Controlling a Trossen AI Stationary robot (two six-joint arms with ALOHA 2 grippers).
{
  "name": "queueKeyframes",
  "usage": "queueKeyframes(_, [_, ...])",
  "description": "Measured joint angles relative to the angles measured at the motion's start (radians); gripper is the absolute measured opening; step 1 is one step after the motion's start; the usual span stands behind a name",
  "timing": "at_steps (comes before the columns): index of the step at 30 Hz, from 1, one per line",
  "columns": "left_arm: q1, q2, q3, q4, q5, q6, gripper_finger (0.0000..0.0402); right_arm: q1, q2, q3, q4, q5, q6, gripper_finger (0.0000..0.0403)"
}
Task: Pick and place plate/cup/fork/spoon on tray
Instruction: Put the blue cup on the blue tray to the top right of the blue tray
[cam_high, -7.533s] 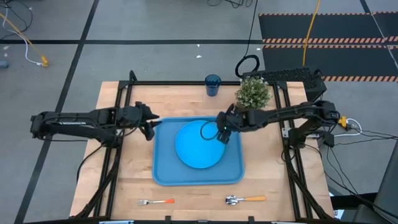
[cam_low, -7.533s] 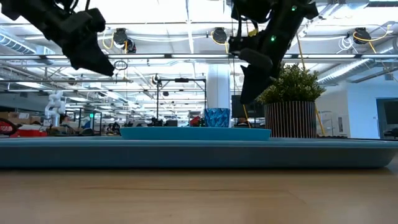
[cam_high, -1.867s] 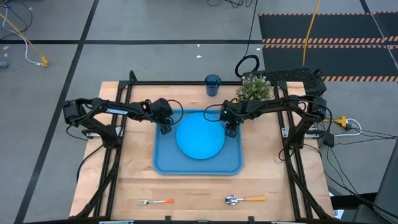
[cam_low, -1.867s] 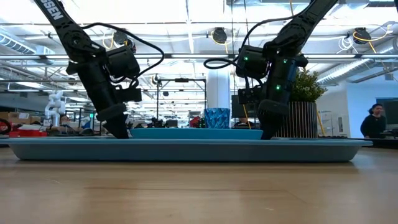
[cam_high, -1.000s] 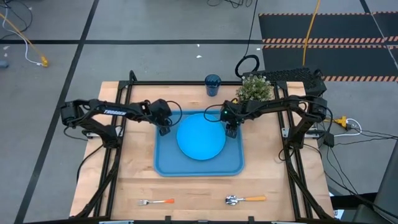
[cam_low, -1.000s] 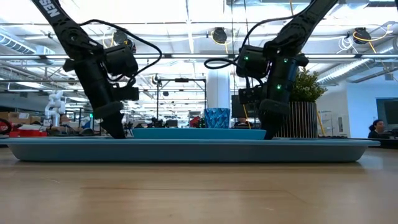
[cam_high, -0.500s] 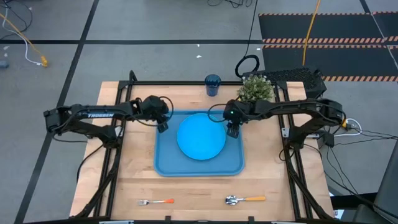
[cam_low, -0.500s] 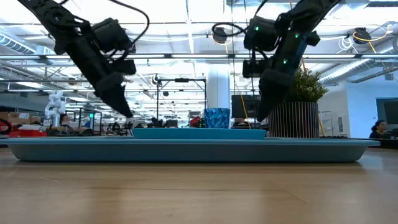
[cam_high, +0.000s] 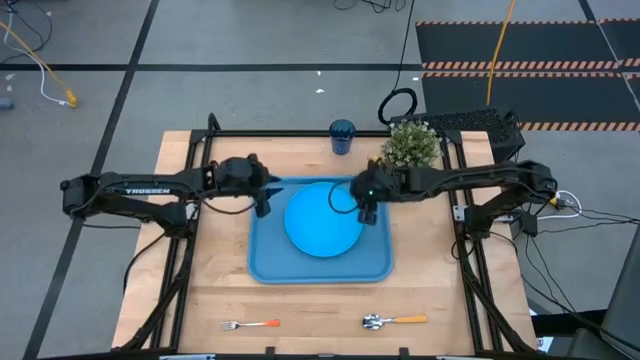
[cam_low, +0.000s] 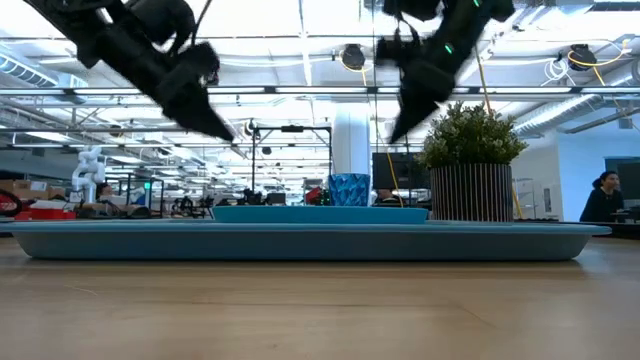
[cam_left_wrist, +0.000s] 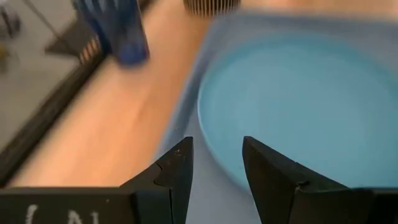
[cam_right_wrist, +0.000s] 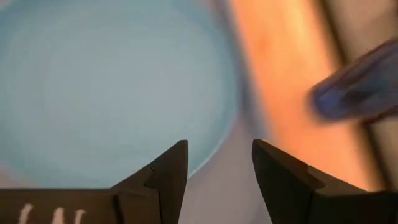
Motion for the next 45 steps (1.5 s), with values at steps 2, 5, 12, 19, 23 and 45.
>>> queueKeyframes(2, [0.004, -0.017, 0.037, 0.030, -0.001, 0.015, 0.0143, -0.016, -0.001, 0.062, -0.010, 0.041, -0.040, 0.0171])
queueKeyframes(5, [0.020, -0.032, 0.126, 0.037, -0.001, 0.050, 0.0143, -0.059, -0.001, 0.150, -0.039, 0.068, -0.078, 0.0171])
queueKeyframes(12, [0.090, -0.031, 0.316, 0.050, 0.004, 0.143, 0.0143, -0.182, 0.066, 0.359, -0.111, 0.069, -0.165, 0.0171])
queueKeyframes(19, [0.138, -0.031, 0.311, 0.094, 0.090, 0.171, 0.0143, -0.268, 0.241, 0.532, -0.196, 0.063, -0.255, 0.0171])
queueKeyframes(23, [0.157, -0.029, 0.244, 0.124, 0.141, 0.215, 0.0143, -0.319, 0.348, 0.601, -0.242, 0.065, -0.278, 0.0171])
queueKeyframes(45, [0.276, -0.038, 0.226, 0.117, 0.168, 0.219, 0.0143, -0.420, 0.542, 0.637, -0.235, -0.013, -0.364, 0.0171])
